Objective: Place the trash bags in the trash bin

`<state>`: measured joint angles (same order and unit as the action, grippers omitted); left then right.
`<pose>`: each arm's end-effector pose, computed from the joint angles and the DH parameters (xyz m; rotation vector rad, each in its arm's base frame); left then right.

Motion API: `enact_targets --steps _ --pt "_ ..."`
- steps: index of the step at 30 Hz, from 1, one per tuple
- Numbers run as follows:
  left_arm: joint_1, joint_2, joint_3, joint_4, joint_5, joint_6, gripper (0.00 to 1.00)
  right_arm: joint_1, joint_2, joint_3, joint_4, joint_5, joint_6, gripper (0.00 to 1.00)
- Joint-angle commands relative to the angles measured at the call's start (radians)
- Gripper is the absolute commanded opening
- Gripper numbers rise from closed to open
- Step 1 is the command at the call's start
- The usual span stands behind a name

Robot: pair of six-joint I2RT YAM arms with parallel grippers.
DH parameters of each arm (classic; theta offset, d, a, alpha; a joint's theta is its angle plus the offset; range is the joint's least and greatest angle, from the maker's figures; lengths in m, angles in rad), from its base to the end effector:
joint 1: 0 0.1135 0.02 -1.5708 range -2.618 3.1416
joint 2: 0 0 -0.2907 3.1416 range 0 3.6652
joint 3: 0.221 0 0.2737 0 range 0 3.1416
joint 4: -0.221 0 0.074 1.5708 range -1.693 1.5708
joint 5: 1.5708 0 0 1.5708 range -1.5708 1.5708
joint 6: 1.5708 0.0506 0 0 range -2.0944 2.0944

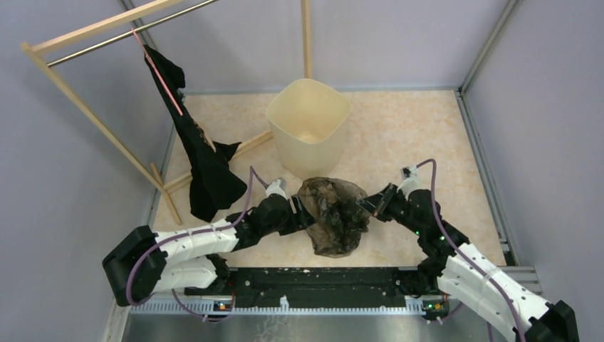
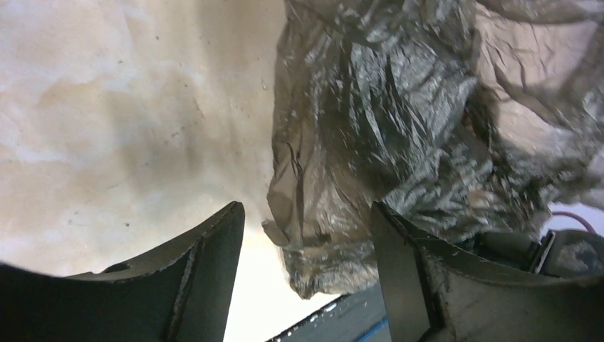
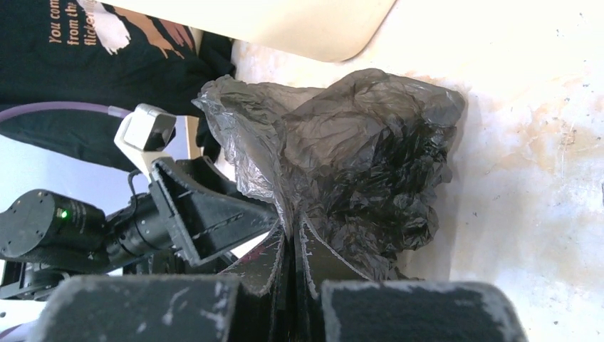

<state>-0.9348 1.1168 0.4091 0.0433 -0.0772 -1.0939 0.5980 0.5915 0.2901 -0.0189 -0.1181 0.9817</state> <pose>0.1412 -0.1846 0.1700 -0.2389 2.4214 -0.9564 0.1367 0.1003 0.2145 0.3079 2.0483 1.1471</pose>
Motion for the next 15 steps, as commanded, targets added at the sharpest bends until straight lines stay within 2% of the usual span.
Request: enact_targets --steps 1,4,6,8,13,15 --pt "-0.001 0.068 0.069 0.05 -0.074 -0.005 0.66 -0.001 -0.056 0.048 -0.075 0.014 -0.048 0.0" --pt "-0.002 0.111 0.094 0.071 -0.026 0.01 0.44 -0.001 -0.09 0.059 -0.137 0.037 -0.078 0.0" --pt "-0.002 0.136 0.114 0.087 0.012 0.032 0.21 -0.001 -0.116 0.068 -0.187 0.056 -0.093 0.0" --pt "-0.017 0.152 0.156 0.03 0.007 0.054 0.0 -0.002 -0.143 0.092 -0.266 0.102 -0.107 0.0" --pt "-0.139 0.133 0.313 -0.175 -0.187 0.111 0.0 -0.001 -0.196 0.256 -0.613 0.4 -0.107 0.0" --pt "-0.174 0.139 0.378 -0.193 -0.214 0.149 0.0 -0.001 -0.186 0.309 -0.662 0.461 -0.123 0.0"
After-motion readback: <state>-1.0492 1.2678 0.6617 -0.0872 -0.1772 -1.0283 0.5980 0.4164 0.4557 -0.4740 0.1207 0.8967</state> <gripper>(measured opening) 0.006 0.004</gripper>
